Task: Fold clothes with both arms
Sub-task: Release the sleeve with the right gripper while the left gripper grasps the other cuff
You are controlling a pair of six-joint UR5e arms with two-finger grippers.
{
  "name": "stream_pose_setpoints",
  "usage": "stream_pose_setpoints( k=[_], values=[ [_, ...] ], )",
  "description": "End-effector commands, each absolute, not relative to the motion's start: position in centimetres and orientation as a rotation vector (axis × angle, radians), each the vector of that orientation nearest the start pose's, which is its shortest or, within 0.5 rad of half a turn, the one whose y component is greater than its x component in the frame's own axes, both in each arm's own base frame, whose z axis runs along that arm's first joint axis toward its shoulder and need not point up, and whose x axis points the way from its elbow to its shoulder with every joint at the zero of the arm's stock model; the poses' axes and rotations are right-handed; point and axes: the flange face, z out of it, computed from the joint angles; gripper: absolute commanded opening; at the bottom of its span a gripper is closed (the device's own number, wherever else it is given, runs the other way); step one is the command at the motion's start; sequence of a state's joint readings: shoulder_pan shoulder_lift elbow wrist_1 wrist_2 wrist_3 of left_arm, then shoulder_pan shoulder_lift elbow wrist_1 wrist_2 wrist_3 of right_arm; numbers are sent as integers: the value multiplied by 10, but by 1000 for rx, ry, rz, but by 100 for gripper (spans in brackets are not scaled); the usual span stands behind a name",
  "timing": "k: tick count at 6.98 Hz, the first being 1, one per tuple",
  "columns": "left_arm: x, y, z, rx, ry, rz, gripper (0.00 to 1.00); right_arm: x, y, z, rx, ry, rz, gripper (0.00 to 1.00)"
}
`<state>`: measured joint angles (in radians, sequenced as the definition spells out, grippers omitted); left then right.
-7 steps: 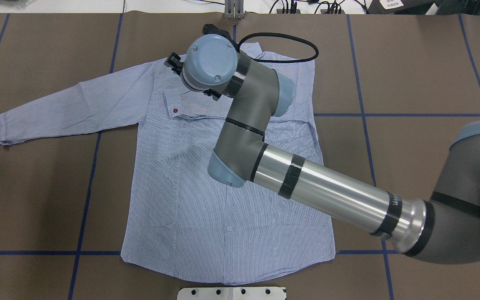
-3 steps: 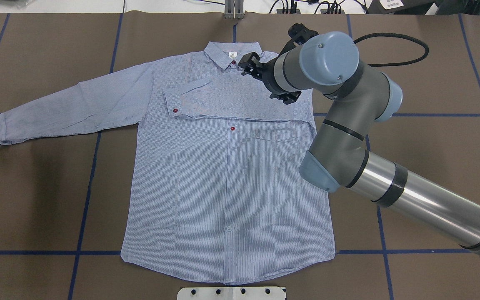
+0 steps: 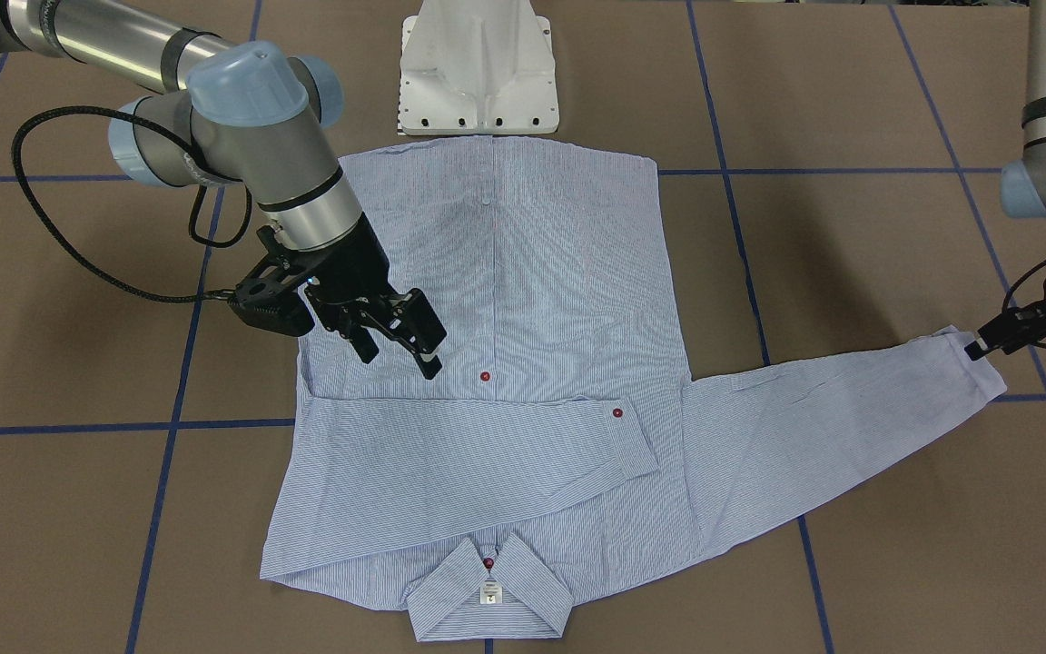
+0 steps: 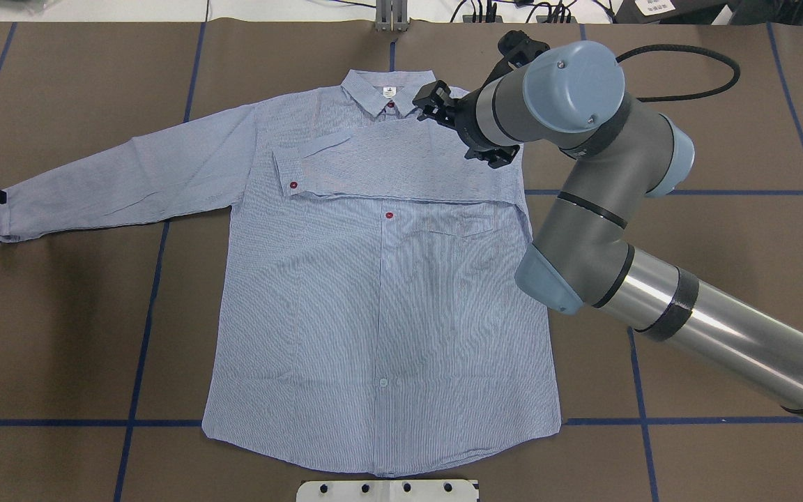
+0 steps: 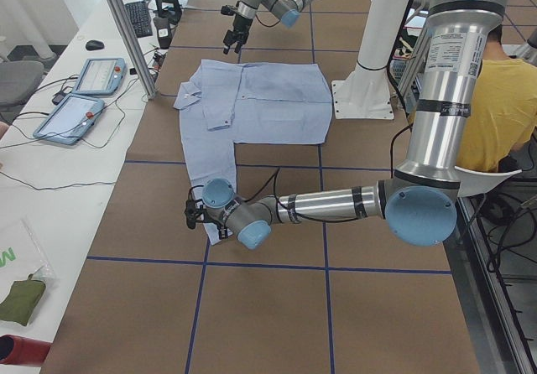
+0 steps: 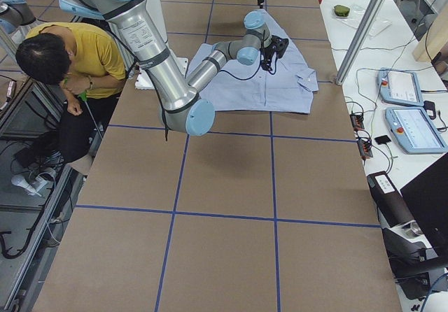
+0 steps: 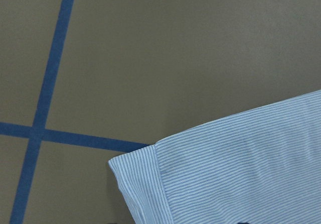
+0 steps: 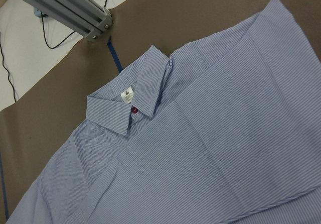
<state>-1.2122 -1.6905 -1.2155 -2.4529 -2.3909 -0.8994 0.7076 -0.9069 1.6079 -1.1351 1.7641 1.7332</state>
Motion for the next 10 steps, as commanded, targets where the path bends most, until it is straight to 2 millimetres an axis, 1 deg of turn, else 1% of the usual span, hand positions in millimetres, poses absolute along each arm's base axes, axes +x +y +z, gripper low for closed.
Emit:
stream_pose_setpoints(
  k=[1, 3, 4, 5, 6, 7, 8, 9, 10],
  values=[
    [144, -533, 679, 12, 990, -223, 59, -449, -538, 191, 147, -1165, 663, 100],
    [148, -529, 683, 2, 987, -217, 54, -447, -540, 191, 144, -1152, 670, 100],
    [152, -527, 685, -5, 985, -213, 49, -447, -540, 187, 145, -1155, 669, 100],
    [151, -524, 689, -9, 981, -214, 43, -446, -539, 185, 143, -1151, 670, 100],
    [151, -524, 689, -10, 980, -212, 9, -446, -539, 185, 143, -1151, 670, 100],
    [151, -524, 690, -7, 978, -208, 0, -445, -539, 185, 143, -1146, 672, 100],
    [151, -524, 687, -2, 982, -203, 0, -443, -539, 183, 144, -1146, 673, 100],
    [153, -530, 642, 52, 1026, -173, 0, -439, -541, 183, 146, -1146, 678, 100],
    [157, -544, 591, 82, 1043, -165, 0, -433, -546, 185, 150, -1141, 690, 100]
  ],
)
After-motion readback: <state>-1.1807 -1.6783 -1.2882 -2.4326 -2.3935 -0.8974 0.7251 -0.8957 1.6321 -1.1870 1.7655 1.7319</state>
